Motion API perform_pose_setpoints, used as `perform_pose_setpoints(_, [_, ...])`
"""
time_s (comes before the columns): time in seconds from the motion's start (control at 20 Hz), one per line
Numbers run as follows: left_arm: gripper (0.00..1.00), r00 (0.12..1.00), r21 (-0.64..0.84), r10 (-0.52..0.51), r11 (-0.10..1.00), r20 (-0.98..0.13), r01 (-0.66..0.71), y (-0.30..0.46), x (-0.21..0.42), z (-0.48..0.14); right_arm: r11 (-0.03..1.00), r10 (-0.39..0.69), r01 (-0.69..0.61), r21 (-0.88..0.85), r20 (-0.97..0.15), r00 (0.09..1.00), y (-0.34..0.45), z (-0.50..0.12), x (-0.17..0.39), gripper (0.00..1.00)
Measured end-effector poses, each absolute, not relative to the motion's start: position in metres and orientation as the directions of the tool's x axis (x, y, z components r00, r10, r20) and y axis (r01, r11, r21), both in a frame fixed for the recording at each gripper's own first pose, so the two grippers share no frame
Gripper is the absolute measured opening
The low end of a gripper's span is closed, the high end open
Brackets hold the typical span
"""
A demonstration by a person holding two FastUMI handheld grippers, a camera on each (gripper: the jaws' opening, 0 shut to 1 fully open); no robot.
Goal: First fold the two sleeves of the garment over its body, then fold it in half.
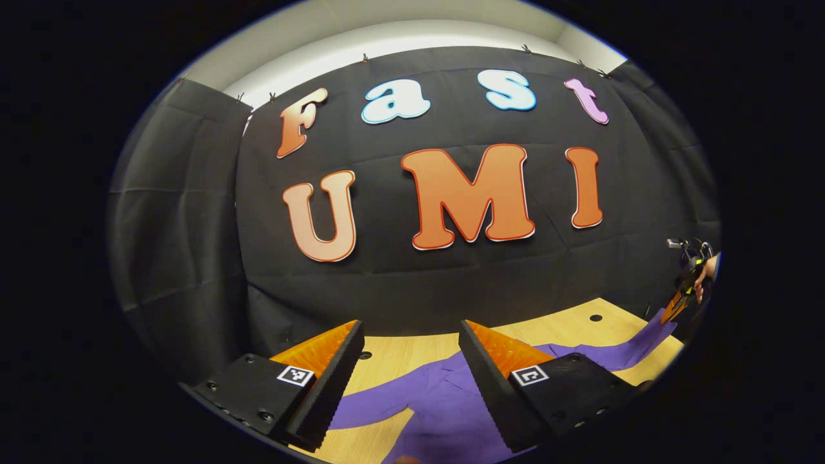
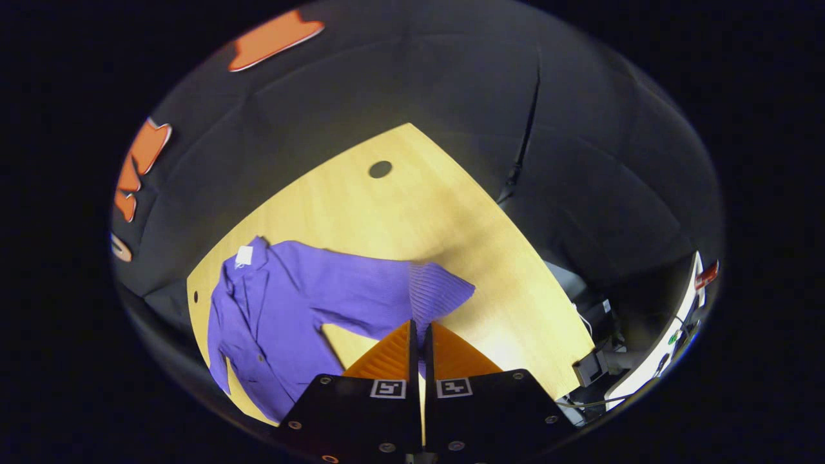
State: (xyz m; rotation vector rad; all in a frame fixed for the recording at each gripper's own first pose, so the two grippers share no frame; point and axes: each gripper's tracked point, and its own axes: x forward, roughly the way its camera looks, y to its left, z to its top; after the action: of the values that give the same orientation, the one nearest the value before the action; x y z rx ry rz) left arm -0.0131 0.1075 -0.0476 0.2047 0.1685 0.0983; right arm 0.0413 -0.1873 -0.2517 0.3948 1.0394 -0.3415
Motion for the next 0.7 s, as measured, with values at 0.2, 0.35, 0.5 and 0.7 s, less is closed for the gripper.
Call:
perform_pose_setpoints(0.2, [0.95,0.979,0.183,0.129,0.978,-0.157,-0.100,0.139,-0.010,-0.051,0.916,-0.043,0.361,0.172,-0.855,0.517,-0.125,-0.210,0.058,0.03])
perform_pose_setpoints(0.35, [0.95,0.973,0.167,0.148,0.979,-0.178,-0.118,0.165,-0.009,-0.061,0.943,-0.004,0.283,0.176,-0.842,0.539,-0.077,-0.186,0.070,0.03])
perform_pose_setpoints(0.5, [0.95,0.965,0.158,0.173,0.977,-0.195,-0.143,0.192,-0.010,-0.069,0.960,0.032,0.214,0.181,-0.830,0.557,-0.036,-0.166,0.084,0.02])
perform_pose_setpoints(0.7, [0.95,0.956,0.163,0.211,0.970,-0.205,-0.179,0.230,-0.014,-0.077,0.965,0.088,0.158,0.210,-0.824,0.560,0.019,-0.152,0.102,0.02])
